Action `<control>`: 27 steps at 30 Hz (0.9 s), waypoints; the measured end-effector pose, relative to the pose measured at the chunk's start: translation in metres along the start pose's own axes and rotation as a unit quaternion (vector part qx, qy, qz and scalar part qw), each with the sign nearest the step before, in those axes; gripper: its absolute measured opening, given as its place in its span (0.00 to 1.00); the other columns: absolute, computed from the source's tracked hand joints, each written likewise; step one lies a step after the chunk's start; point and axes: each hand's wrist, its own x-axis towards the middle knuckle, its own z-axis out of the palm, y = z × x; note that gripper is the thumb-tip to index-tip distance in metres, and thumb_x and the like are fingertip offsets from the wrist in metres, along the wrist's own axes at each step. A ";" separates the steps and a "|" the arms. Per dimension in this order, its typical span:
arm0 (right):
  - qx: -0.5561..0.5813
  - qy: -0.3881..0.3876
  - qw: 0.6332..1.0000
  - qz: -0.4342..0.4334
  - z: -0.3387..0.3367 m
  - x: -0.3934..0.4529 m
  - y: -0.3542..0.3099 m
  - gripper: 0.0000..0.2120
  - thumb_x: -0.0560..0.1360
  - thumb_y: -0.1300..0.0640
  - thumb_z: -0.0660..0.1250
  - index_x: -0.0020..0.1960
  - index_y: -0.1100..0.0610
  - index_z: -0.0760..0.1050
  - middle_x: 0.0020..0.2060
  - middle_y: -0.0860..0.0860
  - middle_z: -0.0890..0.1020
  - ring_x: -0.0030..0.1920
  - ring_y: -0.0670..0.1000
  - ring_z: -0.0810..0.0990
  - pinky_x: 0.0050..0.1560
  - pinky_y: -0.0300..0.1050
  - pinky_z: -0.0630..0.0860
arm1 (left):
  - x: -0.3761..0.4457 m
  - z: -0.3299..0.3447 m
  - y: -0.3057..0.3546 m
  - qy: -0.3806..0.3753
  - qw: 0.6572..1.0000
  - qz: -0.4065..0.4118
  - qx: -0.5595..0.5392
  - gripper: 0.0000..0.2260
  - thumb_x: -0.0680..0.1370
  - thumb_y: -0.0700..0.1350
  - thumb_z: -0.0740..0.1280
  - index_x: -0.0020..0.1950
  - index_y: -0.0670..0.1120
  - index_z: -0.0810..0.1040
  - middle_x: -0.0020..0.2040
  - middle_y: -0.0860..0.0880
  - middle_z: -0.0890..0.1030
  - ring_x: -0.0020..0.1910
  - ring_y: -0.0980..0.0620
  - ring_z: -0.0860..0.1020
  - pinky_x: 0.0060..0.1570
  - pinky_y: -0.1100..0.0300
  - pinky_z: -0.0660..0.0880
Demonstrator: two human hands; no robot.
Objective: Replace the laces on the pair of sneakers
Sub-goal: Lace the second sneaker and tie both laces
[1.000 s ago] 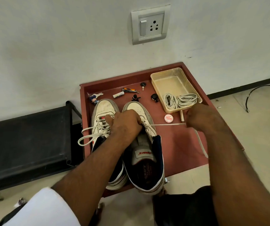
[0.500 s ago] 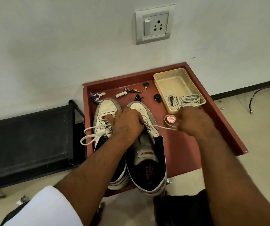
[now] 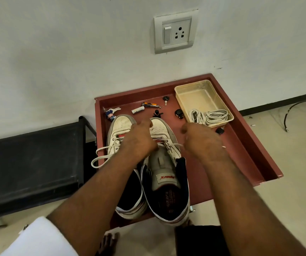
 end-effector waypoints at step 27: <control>0.645 -0.212 0.721 -0.141 -0.074 -0.036 0.014 0.12 0.69 0.67 0.69 0.52 0.62 0.82 0.49 0.63 0.84 0.42 0.56 0.86 0.42 0.49 0.84 | -0.067 0.005 0.021 0.048 0.982 0.113 -0.145 0.10 0.76 0.40 0.68 0.54 0.50 0.83 0.46 0.57 0.77 0.43 0.62 0.76 0.44 0.70 0.70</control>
